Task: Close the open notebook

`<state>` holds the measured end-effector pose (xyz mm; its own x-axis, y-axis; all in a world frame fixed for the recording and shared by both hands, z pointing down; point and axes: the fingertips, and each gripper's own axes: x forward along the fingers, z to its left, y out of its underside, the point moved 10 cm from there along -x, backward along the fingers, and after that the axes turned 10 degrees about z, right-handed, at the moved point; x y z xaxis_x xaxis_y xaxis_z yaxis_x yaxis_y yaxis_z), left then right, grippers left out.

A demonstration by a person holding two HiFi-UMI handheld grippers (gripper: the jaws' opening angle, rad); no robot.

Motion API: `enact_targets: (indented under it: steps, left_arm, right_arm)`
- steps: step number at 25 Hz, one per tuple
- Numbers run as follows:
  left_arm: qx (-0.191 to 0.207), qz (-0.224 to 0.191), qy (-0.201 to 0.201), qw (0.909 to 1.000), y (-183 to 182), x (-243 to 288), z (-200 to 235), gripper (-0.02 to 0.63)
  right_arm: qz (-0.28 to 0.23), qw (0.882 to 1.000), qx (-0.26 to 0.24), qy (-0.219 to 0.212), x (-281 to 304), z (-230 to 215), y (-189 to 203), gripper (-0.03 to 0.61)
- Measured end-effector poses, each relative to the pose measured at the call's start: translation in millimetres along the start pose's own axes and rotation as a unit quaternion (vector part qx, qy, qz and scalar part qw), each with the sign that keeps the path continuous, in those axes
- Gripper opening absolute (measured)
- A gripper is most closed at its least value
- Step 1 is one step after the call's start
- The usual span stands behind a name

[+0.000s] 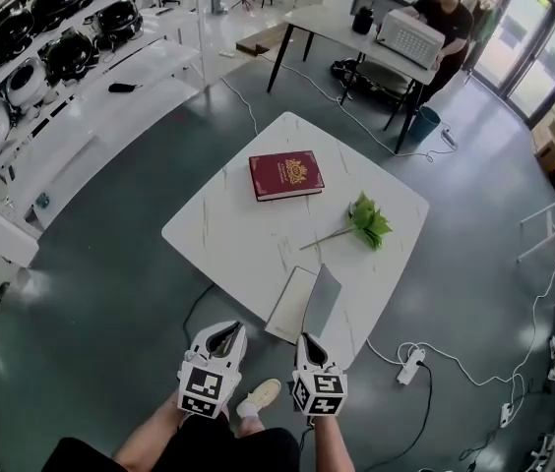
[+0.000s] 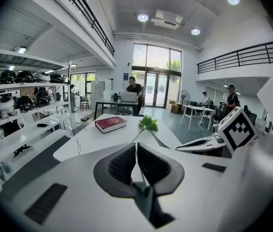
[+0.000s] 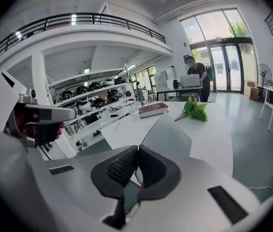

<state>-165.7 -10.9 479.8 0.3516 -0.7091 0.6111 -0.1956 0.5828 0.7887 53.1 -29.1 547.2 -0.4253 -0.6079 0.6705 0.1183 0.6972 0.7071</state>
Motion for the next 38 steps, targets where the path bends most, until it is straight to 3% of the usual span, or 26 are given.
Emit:
enact_targets:
  steps: [22,38]
  left_arm:
    - [-0.03,0.045,0.011,0.9985,23.6,42.8,61.8,0.031]
    - [-0.046,0.076,0.029,0.9957,45.7,74.2,82.3,0.031]
  right_arm:
    - [0.072,0.997,-0.016,-0.009,86.4,29.4,4.0,0.021]
    - [0.108,0.994,-0.011,-0.016,132.6,33.9,18.6,0.025]
